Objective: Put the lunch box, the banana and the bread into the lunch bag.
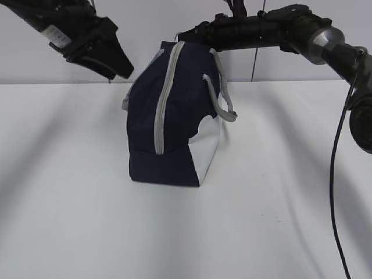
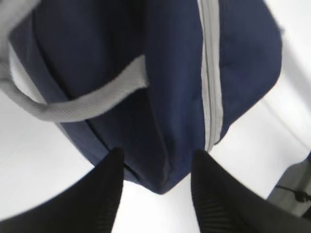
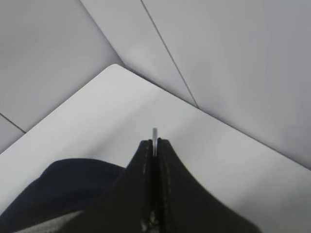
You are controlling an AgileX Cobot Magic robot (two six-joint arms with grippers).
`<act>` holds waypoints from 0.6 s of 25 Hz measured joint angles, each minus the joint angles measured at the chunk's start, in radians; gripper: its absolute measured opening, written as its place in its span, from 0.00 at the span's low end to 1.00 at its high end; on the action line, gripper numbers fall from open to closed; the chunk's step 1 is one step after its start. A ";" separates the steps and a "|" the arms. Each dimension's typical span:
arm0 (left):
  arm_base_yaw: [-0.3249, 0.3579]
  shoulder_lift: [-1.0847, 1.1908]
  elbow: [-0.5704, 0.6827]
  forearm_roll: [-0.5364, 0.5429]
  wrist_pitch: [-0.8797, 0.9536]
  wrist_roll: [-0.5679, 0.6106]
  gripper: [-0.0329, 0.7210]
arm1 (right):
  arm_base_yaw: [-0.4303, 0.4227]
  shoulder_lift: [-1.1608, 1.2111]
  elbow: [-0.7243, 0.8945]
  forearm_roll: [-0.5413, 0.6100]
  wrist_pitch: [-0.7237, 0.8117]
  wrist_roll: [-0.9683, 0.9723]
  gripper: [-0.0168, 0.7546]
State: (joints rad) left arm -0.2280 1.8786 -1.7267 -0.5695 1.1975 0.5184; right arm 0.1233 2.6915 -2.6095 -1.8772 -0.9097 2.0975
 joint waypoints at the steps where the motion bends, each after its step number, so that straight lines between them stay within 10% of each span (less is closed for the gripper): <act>1: 0.007 -0.009 -0.004 -0.009 -0.025 -0.005 0.50 | 0.000 0.000 0.000 0.000 -0.015 0.002 0.00; 15: 0.027 0.044 -0.008 -0.150 -0.405 -0.008 0.52 | 0.039 -0.002 -0.001 -0.002 -0.115 0.037 0.00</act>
State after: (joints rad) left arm -0.2008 1.9230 -1.7347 -0.7194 0.7921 0.5102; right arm 0.1621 2.6899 -2.6101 -1.8794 -1.0248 2.1344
